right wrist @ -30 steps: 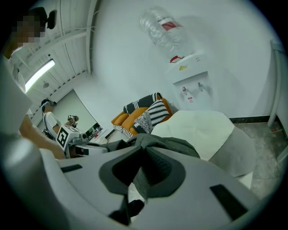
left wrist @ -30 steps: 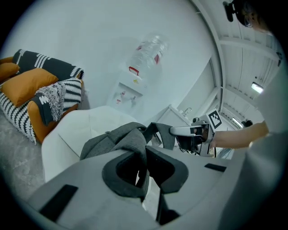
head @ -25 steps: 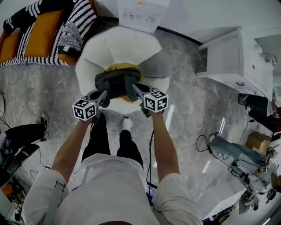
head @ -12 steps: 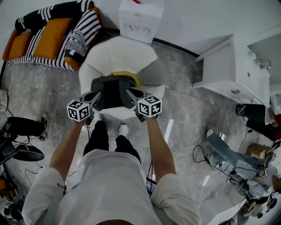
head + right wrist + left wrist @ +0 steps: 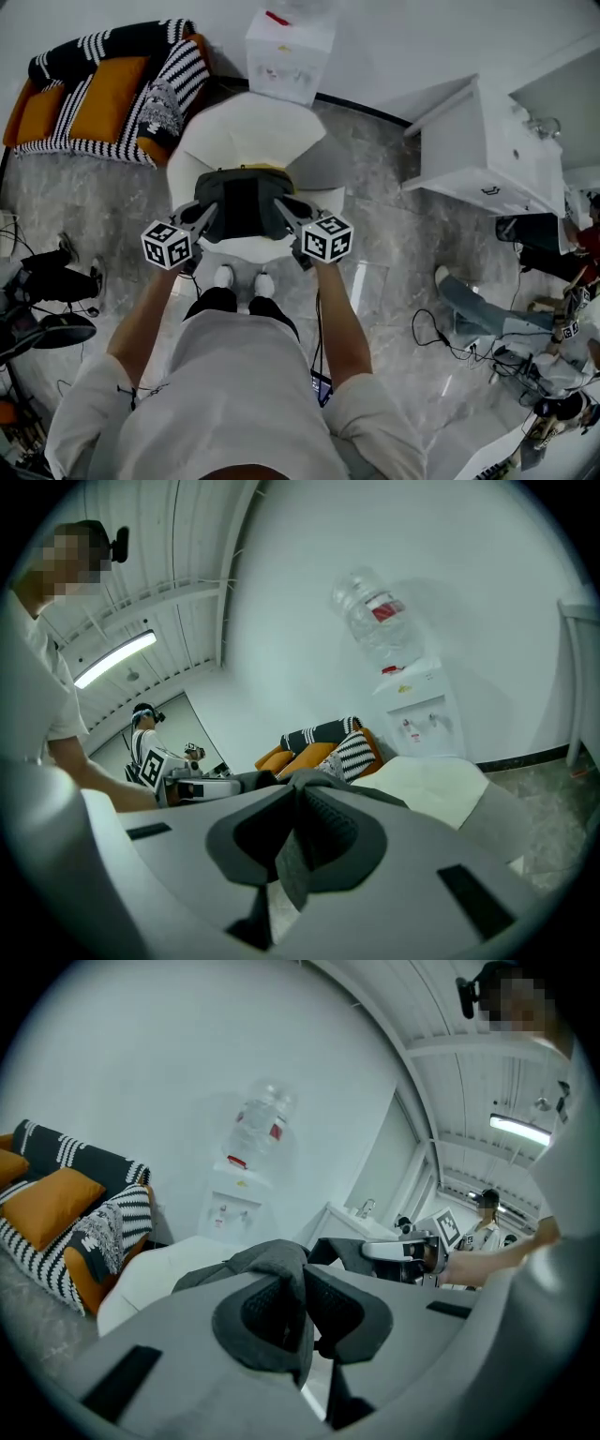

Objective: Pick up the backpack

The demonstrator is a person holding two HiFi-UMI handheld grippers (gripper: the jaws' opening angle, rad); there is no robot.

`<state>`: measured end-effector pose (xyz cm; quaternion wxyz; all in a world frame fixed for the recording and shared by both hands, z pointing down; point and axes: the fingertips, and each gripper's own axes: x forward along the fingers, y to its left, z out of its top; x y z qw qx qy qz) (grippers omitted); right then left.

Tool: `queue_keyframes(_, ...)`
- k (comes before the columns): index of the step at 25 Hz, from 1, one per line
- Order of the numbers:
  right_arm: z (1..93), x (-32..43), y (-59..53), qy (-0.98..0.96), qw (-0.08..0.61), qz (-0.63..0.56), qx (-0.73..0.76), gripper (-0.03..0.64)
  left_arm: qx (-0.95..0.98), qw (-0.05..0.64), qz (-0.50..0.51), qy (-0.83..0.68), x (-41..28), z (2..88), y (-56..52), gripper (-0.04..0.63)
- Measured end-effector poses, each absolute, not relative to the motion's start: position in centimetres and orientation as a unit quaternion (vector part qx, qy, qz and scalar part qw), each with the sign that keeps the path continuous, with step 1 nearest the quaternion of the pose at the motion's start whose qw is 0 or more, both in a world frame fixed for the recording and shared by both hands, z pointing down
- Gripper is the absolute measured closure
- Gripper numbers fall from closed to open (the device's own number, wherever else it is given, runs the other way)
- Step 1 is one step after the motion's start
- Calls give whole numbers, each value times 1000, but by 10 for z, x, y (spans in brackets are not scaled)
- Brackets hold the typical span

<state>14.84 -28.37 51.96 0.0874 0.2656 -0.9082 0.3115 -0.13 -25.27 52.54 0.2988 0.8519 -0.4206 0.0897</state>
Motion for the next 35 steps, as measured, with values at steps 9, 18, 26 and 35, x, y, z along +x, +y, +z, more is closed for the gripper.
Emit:
queue_keyframes(9, 443, 149, -274, -910, 30, 281, 303, 581, 887, 262, 54, -376, -4, 453, -253, 565)
queue_keyframes(18, 380, 145, -258, -904, -14, 270, 330, 581, 909, 225, 10, -351, -11, 387, -248, 564)
queue_keyframes(26, 336, 137, -251, -913, -32, 237, 331, 581, 926, 182, 3, -331, -21, 343, -249, 564)
queue_keyframes(35, 292, 134, -247, -922, -53, 198, 329, 581, 941, 141, -11, -308, -26, 298, -251, 563)
